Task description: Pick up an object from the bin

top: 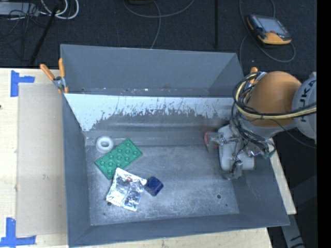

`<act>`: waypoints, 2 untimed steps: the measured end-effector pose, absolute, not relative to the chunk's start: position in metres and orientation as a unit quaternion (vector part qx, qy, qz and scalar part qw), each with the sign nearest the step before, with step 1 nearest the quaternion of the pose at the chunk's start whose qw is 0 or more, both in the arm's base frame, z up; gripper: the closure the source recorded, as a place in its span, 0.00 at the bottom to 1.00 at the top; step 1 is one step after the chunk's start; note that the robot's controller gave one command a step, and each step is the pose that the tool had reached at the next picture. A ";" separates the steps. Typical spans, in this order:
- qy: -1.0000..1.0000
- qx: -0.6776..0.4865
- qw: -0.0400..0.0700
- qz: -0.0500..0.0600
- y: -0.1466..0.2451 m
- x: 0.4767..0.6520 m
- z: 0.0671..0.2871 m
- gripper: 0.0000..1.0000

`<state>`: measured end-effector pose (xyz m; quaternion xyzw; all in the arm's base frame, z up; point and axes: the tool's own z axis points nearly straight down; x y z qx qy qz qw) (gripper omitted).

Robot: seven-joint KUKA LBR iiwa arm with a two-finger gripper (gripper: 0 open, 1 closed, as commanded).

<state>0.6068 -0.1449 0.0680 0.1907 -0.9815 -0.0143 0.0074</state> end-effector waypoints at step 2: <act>-0.982 0.190 0.009 -0.009 -0.151 0.606 0.069 0.00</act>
Offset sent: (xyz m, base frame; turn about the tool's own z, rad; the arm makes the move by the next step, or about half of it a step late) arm 0.0000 0.0000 0.0000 0.0000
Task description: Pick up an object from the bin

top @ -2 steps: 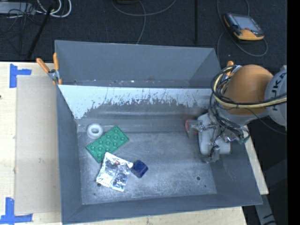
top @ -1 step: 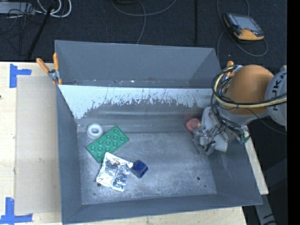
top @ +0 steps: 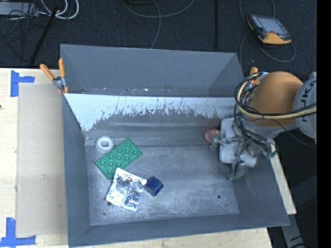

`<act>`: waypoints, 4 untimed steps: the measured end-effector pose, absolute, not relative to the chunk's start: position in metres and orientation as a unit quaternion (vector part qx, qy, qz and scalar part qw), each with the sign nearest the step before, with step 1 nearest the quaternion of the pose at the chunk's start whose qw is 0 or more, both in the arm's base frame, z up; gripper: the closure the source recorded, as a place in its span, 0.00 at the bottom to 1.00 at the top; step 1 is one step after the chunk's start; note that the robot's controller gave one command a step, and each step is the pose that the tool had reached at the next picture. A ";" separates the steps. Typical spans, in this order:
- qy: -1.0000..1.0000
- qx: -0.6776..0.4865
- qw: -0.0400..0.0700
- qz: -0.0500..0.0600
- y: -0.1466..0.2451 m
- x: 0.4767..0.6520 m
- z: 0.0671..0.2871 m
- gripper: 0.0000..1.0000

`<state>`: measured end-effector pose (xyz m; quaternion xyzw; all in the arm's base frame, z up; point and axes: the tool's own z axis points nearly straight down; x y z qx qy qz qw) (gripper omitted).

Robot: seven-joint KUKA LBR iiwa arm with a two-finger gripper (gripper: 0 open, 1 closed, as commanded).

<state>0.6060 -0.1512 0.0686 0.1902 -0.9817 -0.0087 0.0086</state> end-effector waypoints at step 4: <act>-0.980 0.199 -0.005 0.002 -0.139 0.583 0.289 1.00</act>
Offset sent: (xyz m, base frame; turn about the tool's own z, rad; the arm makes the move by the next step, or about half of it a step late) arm 0.0000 0.0000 0.0000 0.0000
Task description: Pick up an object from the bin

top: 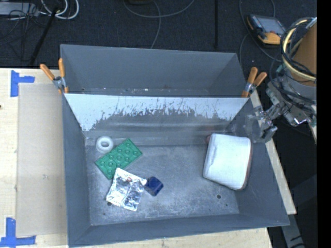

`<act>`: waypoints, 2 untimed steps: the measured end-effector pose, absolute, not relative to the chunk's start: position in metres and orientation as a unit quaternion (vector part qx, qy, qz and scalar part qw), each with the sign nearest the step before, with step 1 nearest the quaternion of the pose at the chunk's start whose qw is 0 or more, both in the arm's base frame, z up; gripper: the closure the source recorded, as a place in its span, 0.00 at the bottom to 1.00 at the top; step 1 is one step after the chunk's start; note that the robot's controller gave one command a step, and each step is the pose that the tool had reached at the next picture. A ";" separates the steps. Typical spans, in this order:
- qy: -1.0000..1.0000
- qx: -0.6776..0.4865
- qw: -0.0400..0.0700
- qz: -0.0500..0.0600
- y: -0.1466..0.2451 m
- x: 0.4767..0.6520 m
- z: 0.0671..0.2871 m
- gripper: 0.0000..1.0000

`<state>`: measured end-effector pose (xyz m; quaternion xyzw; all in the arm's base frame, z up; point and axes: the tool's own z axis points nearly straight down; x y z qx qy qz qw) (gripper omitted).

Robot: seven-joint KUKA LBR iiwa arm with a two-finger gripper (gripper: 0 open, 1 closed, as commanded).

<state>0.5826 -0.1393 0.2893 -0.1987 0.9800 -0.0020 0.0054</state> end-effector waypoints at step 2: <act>0.978 -0.210 0.000 0.001 -0.096 0.598 0.175 0.00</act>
Offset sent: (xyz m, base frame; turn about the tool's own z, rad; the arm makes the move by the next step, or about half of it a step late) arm 0.0148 0.0429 -0.1132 -0.0254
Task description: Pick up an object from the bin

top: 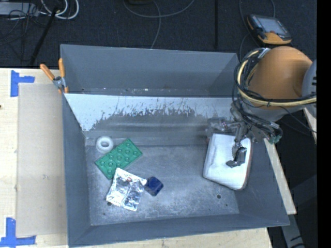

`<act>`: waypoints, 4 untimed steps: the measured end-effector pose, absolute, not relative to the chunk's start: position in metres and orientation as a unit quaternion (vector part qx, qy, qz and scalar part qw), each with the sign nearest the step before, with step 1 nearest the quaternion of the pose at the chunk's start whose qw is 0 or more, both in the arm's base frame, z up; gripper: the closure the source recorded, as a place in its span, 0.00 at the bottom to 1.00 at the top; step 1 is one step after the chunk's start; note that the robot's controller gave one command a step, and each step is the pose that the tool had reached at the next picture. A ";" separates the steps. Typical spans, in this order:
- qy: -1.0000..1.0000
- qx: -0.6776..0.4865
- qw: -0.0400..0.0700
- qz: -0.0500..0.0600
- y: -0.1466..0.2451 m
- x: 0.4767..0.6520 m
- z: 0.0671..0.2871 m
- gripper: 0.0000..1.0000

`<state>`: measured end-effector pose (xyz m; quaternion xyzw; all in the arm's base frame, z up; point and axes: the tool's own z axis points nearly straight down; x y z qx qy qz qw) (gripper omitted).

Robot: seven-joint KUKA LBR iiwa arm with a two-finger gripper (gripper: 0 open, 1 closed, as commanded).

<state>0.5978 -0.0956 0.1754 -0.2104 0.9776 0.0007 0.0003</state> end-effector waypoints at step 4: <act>0.807 -0.591 0.004 -0.002 -0.091 0.622 0.236 1.00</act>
Offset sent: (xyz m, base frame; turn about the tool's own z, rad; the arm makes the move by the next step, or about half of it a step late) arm -0.0004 -0.0184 -0.0815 -0.4502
